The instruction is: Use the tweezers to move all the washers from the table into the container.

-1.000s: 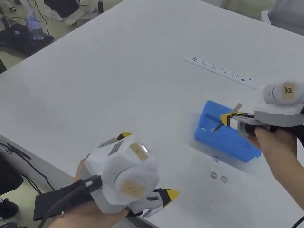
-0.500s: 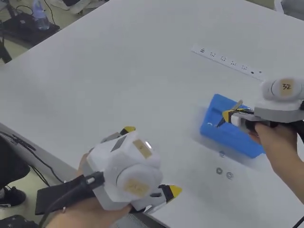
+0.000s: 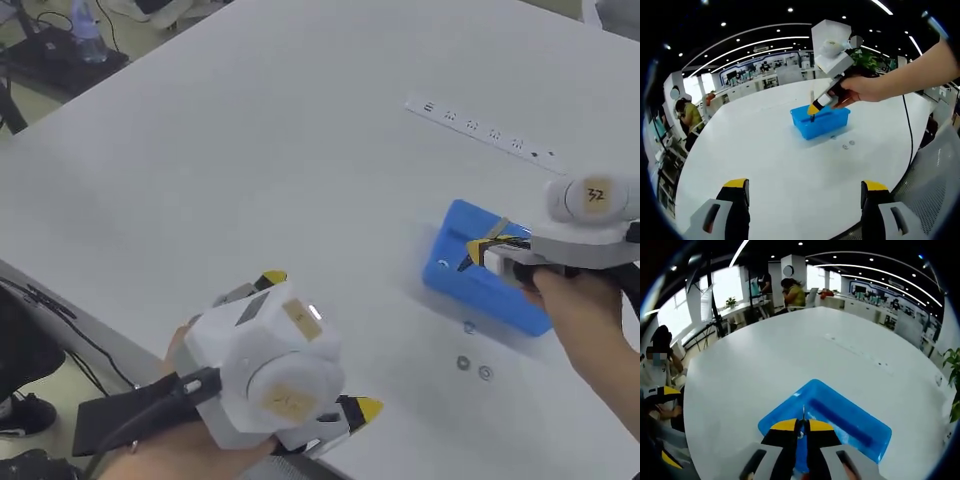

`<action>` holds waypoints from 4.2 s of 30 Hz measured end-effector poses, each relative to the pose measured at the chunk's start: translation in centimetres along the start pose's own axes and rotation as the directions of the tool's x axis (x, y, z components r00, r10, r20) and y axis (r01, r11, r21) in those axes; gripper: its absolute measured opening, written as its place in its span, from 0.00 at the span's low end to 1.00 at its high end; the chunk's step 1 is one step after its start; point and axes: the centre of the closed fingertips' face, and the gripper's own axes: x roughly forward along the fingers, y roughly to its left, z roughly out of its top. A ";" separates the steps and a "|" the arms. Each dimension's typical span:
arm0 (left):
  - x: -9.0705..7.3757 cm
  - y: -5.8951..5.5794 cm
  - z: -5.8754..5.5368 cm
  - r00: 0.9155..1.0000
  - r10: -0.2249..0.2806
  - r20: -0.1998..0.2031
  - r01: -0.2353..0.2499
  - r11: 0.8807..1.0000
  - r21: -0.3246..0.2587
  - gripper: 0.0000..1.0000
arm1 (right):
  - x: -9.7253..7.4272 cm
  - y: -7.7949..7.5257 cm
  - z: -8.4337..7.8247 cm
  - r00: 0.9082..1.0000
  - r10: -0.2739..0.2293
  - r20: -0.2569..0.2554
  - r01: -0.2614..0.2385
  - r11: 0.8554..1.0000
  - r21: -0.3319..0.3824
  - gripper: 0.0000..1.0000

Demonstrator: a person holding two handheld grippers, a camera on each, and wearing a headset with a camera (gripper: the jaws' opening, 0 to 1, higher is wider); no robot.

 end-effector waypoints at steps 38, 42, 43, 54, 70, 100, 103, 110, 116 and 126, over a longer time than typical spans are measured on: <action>-0.5 0.3 1.2 0.997 0.014 0.071 -0.013 1.000 -0.009 0.94 | -8.6 2.2 0.6 0.991 -0.002 0.137 0.002 1.000 0.000 0.03; -0.5 0.4 1.2 0.997 0.019 0.068 -0.018 1.000 -0.007 0.94 | -8.6 2.8 -0.1 0.991 0.006 0.131 -0.005 1.000 -0.005 0.03; -0.5 0.4 1.1 0.998 0.019 0.066 -0.019 1.000 -0.007 0.94 | -8.6 3.0 -0.2 0.991 0.008 0.131 -0.007 1.000 -0.007 0.03; -0.6 0.4 1.2 0.997 0.026 0.069 -0.027 1.000 0.007 0.94 | -7.4 3.4 -2.4 0.996 0.017 0.088 -0.016 1.000 -0.021 0.03; -0.5 0.5 0.9 0.998 0.023 0.058 -0.022 1.000 -0.005 0.93 | -5.1 2.0 -4.3 0.999 0.013 0.043 -0.013 1.000 0.000 0.04; -0.4 0.5 0.5 0.999 0.026 0.031 -0.026 1.000 0.003 0.93 | -4.3 1.8 -6.1 0.999 0.006 0.033 -0.007 1.000 0.022 0.02; -0.4 0.4 0.5 0.999 0.024 0.033 -0.024 1.000 0.006 0.93 | -4.4 2.0 -6.1 1.000 0.005 0.020 -0.005 1.000 0.018 0.02; -0.3 0.4 0.5 0.999 0.022 0.030 -0.023 1.000 0.009 0.93 | -4.5 2.4 -6.0 1.000 0.017 -0.004 -0.017 1.000 0.018 0.02; -0.3 0.4 0.5 0.999 0.021 0.031 -0.022 1.000 0.008 0.92 | -5.6 2.8 -6.0 1.000 0.029 0.000 -0.029 0.999 0.023 0.02; -0.2 0.2 0.4 1.000 0.014 0.023 -0.015 1.000 0.020 0.92 | -7.6 2.8 -5.2 0.998 0.051 0.025 -0.052 0.997 0.056 0.02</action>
